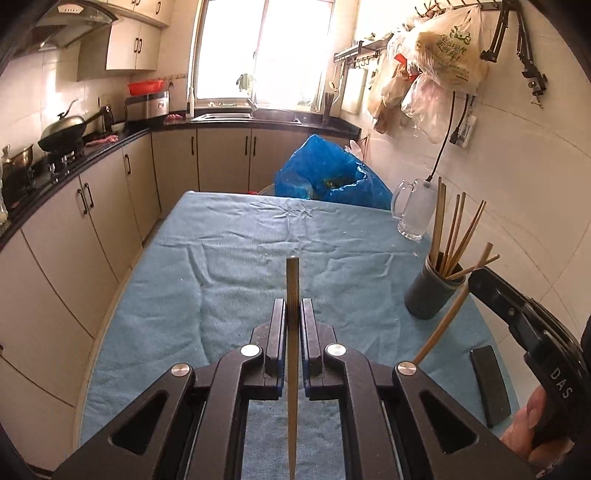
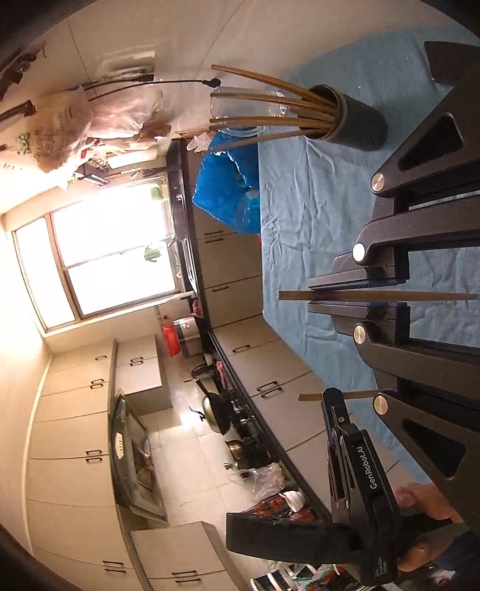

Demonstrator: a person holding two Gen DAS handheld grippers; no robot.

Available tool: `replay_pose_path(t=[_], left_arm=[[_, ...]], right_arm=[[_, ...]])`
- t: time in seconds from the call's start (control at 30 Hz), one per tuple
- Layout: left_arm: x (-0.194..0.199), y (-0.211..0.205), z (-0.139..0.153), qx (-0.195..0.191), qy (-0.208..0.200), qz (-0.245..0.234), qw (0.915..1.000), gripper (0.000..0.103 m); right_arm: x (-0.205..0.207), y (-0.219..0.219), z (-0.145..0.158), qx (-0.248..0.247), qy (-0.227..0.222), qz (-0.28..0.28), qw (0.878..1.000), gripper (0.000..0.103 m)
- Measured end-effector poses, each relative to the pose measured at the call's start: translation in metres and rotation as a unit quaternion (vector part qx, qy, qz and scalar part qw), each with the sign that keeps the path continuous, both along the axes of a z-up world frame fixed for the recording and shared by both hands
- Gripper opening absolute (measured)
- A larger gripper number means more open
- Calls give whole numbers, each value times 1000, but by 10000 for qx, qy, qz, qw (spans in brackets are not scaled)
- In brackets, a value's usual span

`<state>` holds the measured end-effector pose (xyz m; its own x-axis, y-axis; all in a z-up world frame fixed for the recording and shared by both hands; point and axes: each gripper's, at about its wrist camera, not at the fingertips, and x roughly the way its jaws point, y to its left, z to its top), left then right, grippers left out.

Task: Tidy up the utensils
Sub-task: 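Hold both chopsticks upright and carry them toward the black cup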

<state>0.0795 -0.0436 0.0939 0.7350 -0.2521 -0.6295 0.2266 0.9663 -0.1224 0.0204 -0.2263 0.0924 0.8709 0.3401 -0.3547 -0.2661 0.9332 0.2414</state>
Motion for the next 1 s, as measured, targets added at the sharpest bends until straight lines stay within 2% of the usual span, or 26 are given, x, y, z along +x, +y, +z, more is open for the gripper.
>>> replay_pose_path(t=[0.27, 1.0], left_arm=[[0, -6, 4, 40, -35, 47, 10000, 6], [-2, -14, 13, 162, -171, 17, 9997, 6]], right_arm=[[-12, -18, 11, 141, -178, -104, 9997, 6], [-22, -31, 18, 198, -273, -199, 9992, 6]])
